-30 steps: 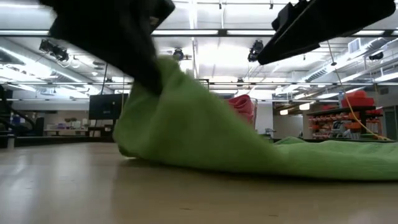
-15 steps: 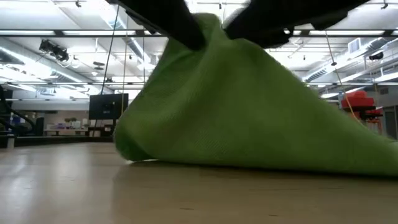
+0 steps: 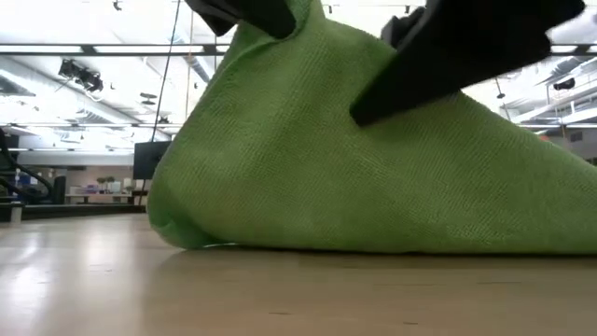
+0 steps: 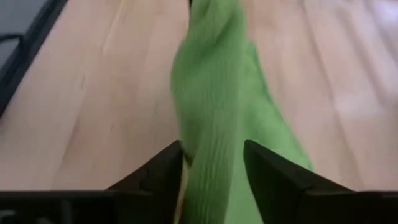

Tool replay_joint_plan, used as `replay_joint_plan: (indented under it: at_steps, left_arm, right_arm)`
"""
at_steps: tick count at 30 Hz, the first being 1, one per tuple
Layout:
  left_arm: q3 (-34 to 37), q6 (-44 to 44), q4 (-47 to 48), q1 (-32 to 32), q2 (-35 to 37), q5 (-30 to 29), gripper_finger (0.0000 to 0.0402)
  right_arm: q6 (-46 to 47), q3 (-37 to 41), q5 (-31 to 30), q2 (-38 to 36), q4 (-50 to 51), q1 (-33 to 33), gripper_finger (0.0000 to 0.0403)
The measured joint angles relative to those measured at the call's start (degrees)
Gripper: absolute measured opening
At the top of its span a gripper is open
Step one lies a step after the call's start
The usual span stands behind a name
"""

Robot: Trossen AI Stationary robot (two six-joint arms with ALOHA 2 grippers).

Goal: Fold microfiber towels
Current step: Fold the green microfiber cloth

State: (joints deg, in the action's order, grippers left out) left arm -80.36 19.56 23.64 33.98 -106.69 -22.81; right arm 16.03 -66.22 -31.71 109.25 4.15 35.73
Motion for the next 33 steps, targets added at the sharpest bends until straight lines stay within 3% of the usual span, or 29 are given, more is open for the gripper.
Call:
replay_joint_plan:
  at_steps: [8,21,33]
  left_arm:
    - [0.0,0.7,0.5,0.9,0.5,-1.7,0.0020]
    - [-0.1,3.3,5.2,4.1,5.7,-3.7,0.0018]
    - [-0.1,5.3,9.3,5.5,7.1,-5.8,0.0018]
  right_arm:
    - [6.1,0.0,2.1,0.0,8.1,0.3,0.0123]
    - [12.2,0.1,4.1,-0.9,20.0,3.6,0.0125]
    - [15.3,1.1,6.4,-2.3,27.2,5.0,0.0095]
